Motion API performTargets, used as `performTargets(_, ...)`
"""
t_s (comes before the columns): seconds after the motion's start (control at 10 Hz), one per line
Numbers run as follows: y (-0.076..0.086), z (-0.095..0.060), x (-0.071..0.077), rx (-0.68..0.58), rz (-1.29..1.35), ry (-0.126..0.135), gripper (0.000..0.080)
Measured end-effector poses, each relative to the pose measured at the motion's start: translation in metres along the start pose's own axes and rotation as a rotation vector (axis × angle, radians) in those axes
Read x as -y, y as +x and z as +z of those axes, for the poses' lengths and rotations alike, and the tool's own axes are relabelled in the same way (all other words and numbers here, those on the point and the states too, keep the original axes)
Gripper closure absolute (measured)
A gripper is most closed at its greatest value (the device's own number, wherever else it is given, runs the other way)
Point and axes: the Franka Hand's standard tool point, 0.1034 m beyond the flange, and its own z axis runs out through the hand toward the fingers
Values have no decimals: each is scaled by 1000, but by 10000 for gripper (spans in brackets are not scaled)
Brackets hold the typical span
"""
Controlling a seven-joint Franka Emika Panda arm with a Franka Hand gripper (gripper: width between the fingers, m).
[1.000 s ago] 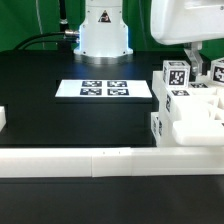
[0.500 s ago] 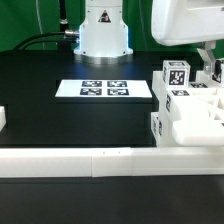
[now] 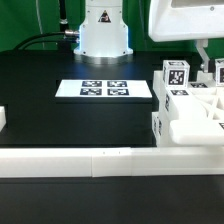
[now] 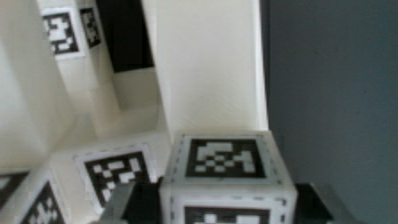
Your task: Assemble chair
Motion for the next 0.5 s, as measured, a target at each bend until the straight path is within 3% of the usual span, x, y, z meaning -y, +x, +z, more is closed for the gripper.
performTargets(0.5,-1,1,2,-12,540,6,515)
